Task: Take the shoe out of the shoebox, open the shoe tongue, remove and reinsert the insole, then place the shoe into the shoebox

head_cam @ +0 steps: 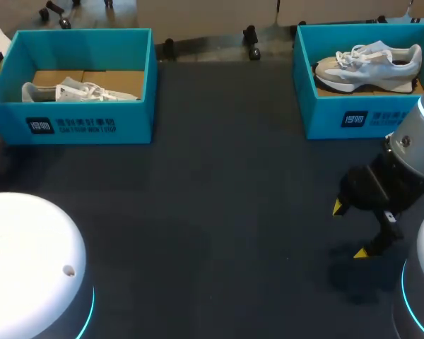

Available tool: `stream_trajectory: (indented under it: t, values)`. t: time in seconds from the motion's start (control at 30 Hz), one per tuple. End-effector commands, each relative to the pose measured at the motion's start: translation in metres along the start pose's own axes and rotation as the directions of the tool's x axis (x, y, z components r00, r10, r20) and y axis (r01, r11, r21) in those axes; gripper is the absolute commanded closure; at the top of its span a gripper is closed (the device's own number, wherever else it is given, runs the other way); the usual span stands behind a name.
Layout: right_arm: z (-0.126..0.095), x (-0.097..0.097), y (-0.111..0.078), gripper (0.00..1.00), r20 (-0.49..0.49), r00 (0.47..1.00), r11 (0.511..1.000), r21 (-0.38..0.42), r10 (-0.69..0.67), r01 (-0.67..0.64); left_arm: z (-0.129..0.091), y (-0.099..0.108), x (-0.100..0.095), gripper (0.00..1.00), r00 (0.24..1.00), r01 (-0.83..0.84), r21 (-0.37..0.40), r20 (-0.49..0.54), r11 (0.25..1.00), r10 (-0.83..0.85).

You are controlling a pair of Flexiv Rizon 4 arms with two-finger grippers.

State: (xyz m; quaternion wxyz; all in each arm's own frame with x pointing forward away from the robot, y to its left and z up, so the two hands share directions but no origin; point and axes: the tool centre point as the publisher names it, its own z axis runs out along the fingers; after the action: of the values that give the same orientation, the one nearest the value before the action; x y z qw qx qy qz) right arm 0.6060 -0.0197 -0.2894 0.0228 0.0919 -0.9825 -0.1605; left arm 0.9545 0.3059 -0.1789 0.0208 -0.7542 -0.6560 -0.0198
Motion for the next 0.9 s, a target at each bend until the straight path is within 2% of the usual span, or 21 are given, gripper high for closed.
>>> stream_trajectory:
  t: [0.03,0.07,0.17,0.27,0.3,0.37,0.43,0.63,0.9]
  values:
    - [0.001,0.001,-0.001,0.00,0.003,1.000,1.000,0.000,-0.001,0.001,0.001,-0.003,0.000,0.00,1.000,0.000,-0.014,-0.003,1.000,0.000]
    - [0.001,0.001,-0.001,0.00,0.003,1.000,1.000,0.000,-0.001,0.001,0.001,-0.003,0.000,0.00,1.000,0.000,-0.014,-0.003,1.000,0.000]
    - [-0.015,-0.013,-0.012,0.00,-0.027,0.984,0.984,0.032,0.175,-0.174,0.001,-0.003,0.000,0.00,1.000,0.000,-0.014,-0.003,1.000,0.000]
    - [-0.034,-0.020,-0.021,0.00,0.011,0.959,0.958,0.034,0.284,-0.284,0.001,-0.003,0.000,0.00,1.000,0.000,-0.014,-0.003,1.000,0.000]
    - [-0.041,-0.022,-0.023,0.00,0.033,0.951,0.949,0.058,0.307,-0.309,0.001,-0.003,0.000,0.00,1.000,0.000,-0.014,-0.003,1.000,0.000]
    - [-0.051,-0.025,-0.031,0.00,0.042,0.926,0.925,0.057,0.375,-0.377,0.001,-0.003,0.000,0.00,1.000,0.000,-0.014,-0.003,1.000,0.000]
    - [-0.059,-0.028,-0.039,0.00,0.043,0.889,0.884,0.094,0.456,-0.458,0.001,-0.003,0.000,0.00,1.000,0.000,-0.014,-0.003,1.000,0.000]
    - [-0.079,-0.048,-0.060,0.00,0.070,0.795,0.777,0.180,0.602,-0.604,0.001,-0.003,0.000,0.00,1.000,0.000,-0.014,-0.003,1.000,0.000]
    - [-0.102,-0.082,-0.085,0.00,0.124,0.718,0.701,0.154,0.685,-0.696,0.001,-0.003,0.000,0.00,1.000,0.000,-0.014,-0.003,1.000,0.000]
